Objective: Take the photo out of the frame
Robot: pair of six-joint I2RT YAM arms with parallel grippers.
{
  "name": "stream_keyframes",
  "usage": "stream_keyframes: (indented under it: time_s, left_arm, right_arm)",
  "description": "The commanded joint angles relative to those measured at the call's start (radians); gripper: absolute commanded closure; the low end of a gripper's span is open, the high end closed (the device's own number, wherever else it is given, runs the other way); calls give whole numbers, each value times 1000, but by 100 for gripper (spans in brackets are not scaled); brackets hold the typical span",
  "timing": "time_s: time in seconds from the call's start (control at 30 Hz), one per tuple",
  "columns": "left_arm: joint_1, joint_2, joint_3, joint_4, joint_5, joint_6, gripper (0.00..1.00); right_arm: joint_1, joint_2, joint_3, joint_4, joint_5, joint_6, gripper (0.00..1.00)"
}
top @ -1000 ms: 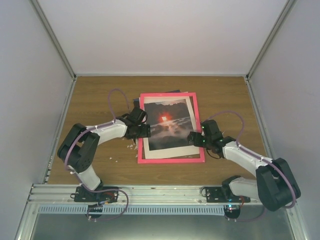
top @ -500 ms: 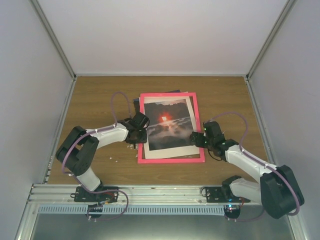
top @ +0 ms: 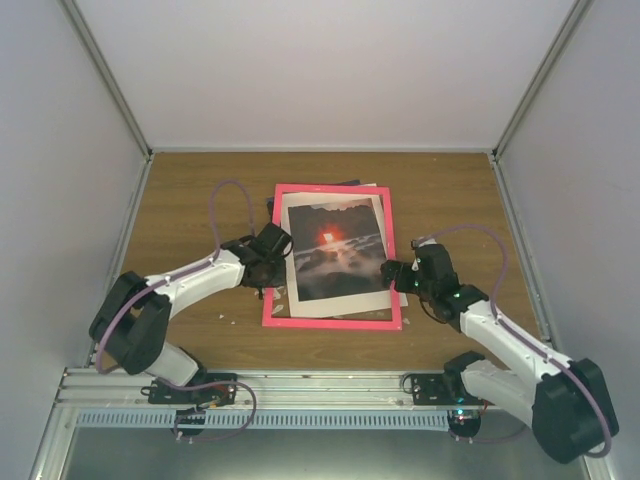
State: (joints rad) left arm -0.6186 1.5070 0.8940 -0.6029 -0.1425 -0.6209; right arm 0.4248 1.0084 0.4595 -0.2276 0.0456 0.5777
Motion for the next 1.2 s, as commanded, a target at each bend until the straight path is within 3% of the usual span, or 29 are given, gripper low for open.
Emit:
stream_keyframes:
  time_s: [0.0,0.23,0.43,0.67,0.9,1.17]
  left_arm:
    - [5,-87,52,-3,-62,3,94]
    - [122,-134,74,-55,-115,104,98]
    - [390,-181,79,-31,-64,313,100]
    - [623,-158,128,-11,-122,492,100]
    - [868,-79,157,37,30,575,100]
    - [1046,-34,150,106,53,750,100]
  right_arm:
    - [6,-72,-5,9,-7,-61,0]
    - [6,-156,-13,61,-89,-107,0]
    - [6,-170,-55,127,-135,-118,0]
    - [7,-151,-95,195,-147,-170,0]
    - [6,-151,-134,224,-168,-206,0]
    - [31,-206,-157,263,-171,-209,0]
